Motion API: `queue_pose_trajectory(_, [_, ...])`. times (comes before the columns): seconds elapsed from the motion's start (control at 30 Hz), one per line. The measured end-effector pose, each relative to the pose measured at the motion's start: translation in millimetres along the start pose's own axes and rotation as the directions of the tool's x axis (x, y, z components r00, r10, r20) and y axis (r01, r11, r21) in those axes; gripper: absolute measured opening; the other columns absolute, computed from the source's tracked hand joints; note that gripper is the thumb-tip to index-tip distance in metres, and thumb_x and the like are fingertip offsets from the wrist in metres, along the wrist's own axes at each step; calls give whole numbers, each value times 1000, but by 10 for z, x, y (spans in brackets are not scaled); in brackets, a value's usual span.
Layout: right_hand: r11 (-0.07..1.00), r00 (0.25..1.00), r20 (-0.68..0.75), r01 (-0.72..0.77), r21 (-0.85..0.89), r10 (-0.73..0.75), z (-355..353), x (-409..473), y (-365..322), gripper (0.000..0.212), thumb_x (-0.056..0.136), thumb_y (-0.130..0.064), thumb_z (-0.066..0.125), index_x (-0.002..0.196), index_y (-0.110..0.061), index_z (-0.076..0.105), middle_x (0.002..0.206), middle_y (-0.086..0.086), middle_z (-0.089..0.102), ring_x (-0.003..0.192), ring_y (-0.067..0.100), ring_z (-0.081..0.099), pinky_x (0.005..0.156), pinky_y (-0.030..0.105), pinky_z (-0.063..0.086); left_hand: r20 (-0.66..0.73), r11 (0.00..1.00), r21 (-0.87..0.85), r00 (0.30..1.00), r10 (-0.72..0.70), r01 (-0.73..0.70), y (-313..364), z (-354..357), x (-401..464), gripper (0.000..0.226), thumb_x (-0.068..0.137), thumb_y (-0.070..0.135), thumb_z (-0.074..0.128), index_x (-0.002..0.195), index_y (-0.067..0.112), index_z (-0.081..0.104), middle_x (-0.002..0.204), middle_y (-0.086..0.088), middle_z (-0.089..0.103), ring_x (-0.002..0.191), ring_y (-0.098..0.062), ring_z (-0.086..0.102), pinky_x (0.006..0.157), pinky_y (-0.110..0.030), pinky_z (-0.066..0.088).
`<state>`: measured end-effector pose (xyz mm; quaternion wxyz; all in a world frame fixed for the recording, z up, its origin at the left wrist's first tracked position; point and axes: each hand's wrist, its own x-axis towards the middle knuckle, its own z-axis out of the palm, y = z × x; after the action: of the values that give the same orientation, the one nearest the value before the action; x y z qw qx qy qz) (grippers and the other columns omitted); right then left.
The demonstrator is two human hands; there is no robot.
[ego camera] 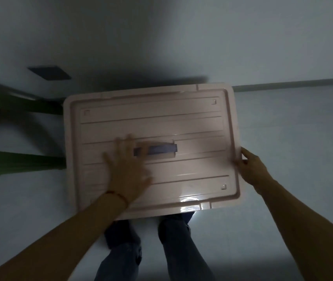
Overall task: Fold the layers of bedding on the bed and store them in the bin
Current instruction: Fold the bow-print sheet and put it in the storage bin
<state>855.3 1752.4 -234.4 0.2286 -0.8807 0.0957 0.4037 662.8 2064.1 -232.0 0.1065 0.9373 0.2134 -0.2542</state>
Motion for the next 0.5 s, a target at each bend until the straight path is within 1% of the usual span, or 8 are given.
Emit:
queue_pose_trajectory(0.03, [999,999,34,20,26,-21,-27,25,6,47,105,-34,52,151,-25,45,125,14,68,102,31,63,86,42,53,18,987,9,987,160,-160,384,-90,128,113,76,67,70,161,33,4,168,-12,0,152,-45,3,114,-76,8])
queue_pose_trajectory(0.07, [998,997,70,26,58,-30,-59,36,-8,46,105,-30,52,150,-22,46,127,13,66,100,28,62,80,38,50,66,962,-14,960,272,-272,739,-152,263,117,74,71,70,158,40,-6,168,-8,-11,152,-44,-6,113,-77,2])
queue_pose_trajectory(0.13, [990,988,155,-3,139,-19,-109,123,11,45,105,-22,53,149,-17,46,135,12,61,109,25,59,85,36,49,198,928,-31,908,369,-371,1331,-219,496,130,70,71,74,151,46,-24,160,-5,-38,145,-46,-31,105,-83,-6])
queue_pose_trajectory(0.2, [983,980,200,-20,181,-17,-118,221,-5,53,101,-24,62,150,-14,44,140,13,57,117,26,57,97,41,50,286,934,24,898,336,-357,1563,-132,621,145,61,72,80,147,45,-33,149,-9,-52,135,-52,-43,96,-89,-8])
queue_pose_trajectory(0.3, [991,1000,0,-29,127,29,-98,382,-11,92,77,-52,84,150,-16,40,142,15,45,120,30,56,101,49,53,323,946,123,914,247,-299,1620,16,665,156,54,72,84,143,42,-42,142,-15,-59,130,-58,-44,93,-91,-4])
queue_pose_trajectory(0.33, [986,999,-5,-36,163,37,-107,414,-26,104,71,-58,86,152,-18,35,147,14,38,126,31,51,103,51,52,332,944,142,913,238,-298,1654,3,654,157,54,72,83,142,41,-43,141,-17,-59,130,-59,-43,93,-91,-3])
queue_pose_trajectory(0.43, [931,990,130,-95,353,51,-96,513,-68,132,58,-69,86,161,-23,16,161,11,27,141,34,40,110,55,44,335,941,197,921,200,-276,1723,-20,640,158,54,74,82,141,37,-45,142,-21,-57,131,-62,-40,97,-90,-1])
queue_pose_trajectory(0.5, [887,979,189,-152,436,75,-134,571,-104,126,65,-59,87,161,-20,16,156,14,41,132,34,51,105,52,49,329,943,208,927,182,-259,1751,-5,655,161,53,75,82,140,35,-47,143,-23,-55,131,-64,-38,99,-88,0])
